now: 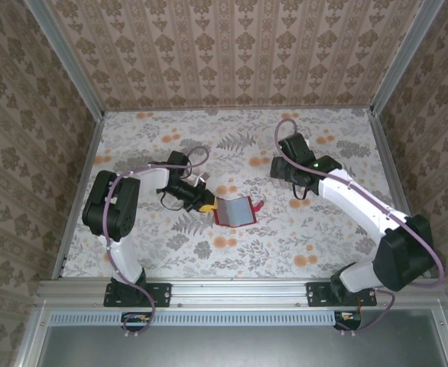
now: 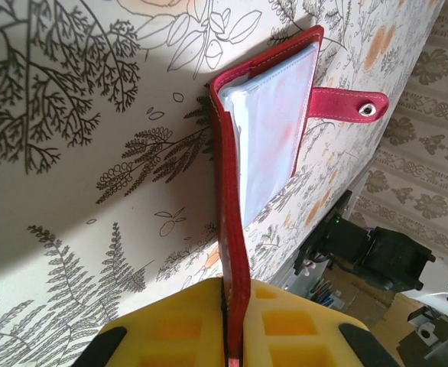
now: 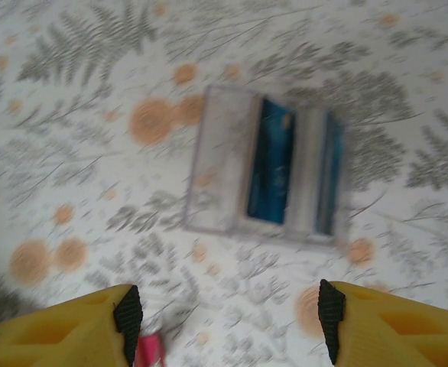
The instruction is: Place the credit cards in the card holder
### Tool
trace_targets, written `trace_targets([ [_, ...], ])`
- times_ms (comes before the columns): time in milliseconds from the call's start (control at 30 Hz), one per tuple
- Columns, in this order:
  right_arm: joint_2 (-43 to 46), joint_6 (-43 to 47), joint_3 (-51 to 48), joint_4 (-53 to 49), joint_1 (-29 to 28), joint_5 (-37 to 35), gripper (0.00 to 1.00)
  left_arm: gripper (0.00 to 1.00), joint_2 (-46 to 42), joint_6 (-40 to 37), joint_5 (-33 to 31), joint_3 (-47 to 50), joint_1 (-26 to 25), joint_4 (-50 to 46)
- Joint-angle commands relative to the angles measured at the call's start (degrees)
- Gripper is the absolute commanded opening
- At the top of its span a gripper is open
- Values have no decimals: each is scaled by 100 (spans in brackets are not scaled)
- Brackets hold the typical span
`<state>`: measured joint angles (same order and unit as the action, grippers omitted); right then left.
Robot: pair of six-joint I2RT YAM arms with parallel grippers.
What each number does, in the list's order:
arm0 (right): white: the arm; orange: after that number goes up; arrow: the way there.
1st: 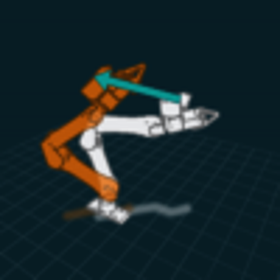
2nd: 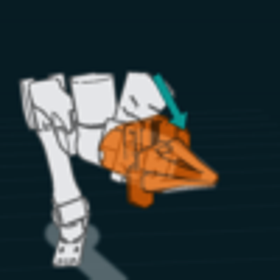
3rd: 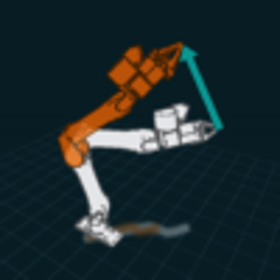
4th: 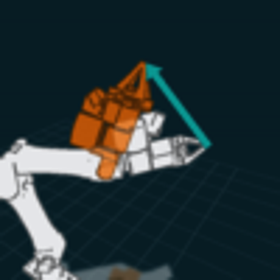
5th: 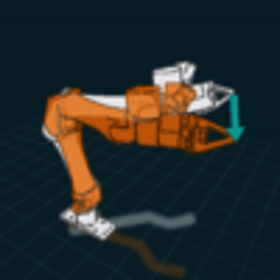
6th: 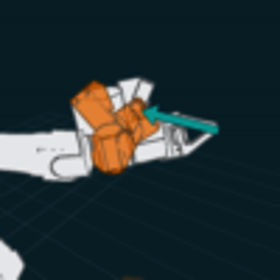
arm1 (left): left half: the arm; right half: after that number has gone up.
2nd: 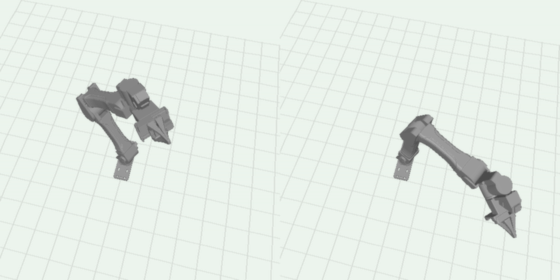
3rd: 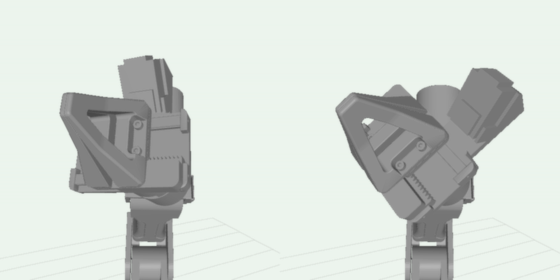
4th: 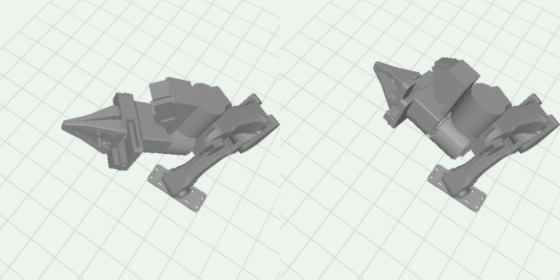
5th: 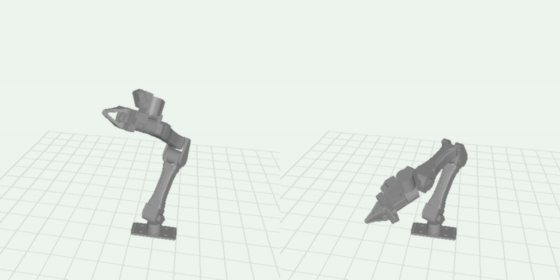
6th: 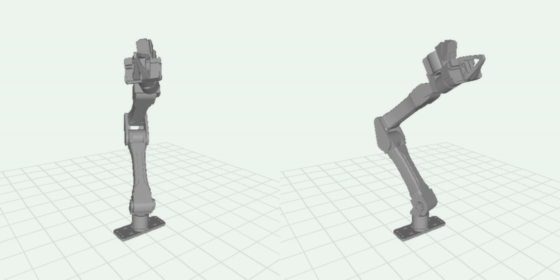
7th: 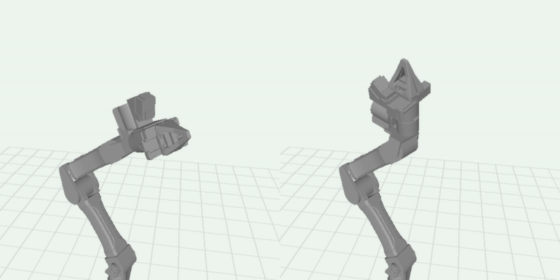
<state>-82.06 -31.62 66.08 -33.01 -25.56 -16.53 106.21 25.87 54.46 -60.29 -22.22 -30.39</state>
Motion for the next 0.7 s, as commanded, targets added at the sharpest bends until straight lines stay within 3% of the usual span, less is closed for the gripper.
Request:
trace_targets([
  [0,-204,215,308,-318,112,-626,66,11,-121,-123,171,-166,-143,3],
  [333,-1614,522,1211,-298,573,175,66,7,-65,50,205,-470,-553,16],
  [667,-2987,623,2076,-313,619,-104,66,7,-153,243,82,-380,-643,182],
])
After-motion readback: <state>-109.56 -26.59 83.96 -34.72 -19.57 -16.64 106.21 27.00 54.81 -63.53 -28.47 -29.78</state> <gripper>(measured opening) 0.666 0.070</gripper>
